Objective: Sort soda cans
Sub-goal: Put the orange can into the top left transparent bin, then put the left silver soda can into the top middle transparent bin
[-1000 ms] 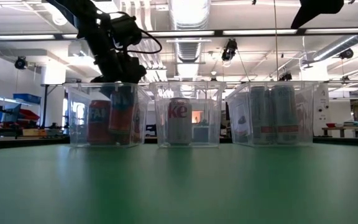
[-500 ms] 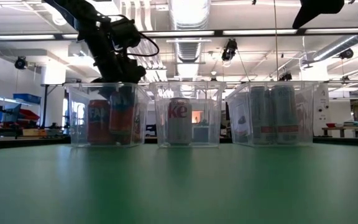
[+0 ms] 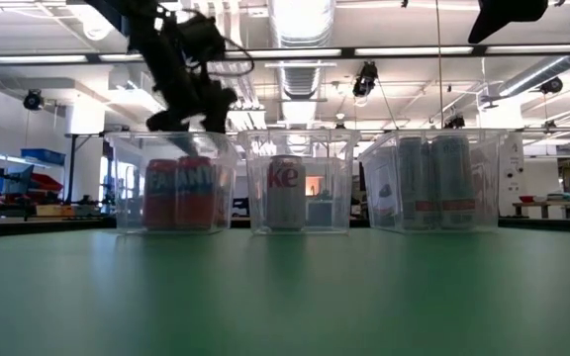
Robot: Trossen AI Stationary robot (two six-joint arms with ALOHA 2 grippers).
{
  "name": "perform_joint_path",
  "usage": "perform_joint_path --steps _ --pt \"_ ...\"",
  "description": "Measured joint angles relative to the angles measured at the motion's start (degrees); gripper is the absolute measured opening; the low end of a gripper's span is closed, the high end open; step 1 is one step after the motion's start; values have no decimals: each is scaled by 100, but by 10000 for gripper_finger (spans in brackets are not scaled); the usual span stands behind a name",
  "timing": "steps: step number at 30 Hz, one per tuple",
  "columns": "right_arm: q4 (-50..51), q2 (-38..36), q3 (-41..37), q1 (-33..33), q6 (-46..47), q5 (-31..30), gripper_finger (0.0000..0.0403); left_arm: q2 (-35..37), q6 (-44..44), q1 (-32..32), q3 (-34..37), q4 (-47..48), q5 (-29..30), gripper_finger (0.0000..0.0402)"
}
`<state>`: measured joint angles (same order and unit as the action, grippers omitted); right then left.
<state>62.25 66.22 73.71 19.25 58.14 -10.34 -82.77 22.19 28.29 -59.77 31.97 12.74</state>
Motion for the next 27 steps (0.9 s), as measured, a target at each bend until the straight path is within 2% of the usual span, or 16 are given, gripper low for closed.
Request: perform_joint_path --steps 5,9,12,14,17,20,24,27 --pt "-75 45 0 2 -411 -220 373 223 61 -225 -669 157 16 359" --pt "-283 114 0 1 -1002 -410 373 535 -80 -718 -1194 442 17 358" --pt "-387 153 0 2 -1288 -485 373 852 -109 -1320 -1597 1470 17 358" --pt "-385 204 0 2 -1416 -660 373 1023 218 -1858 -1760 2277 16 358" --pt "-404 276 -16 0 -1867 -727 373 1230 1159 -2846 -1814 3199 12 358" --pt "-479 398 -70 -51 -2810 -520 373 1306 2506 -3900 -1714 3716 107 358" --pt "-796 706 -96 -230 -3814 -564 373 1113 4230 -5356 -1602 3614 389 358" --pt "-907 973 4 -239 -3894 -395 373 787 5358 -6549 -1605 3459 610 357"
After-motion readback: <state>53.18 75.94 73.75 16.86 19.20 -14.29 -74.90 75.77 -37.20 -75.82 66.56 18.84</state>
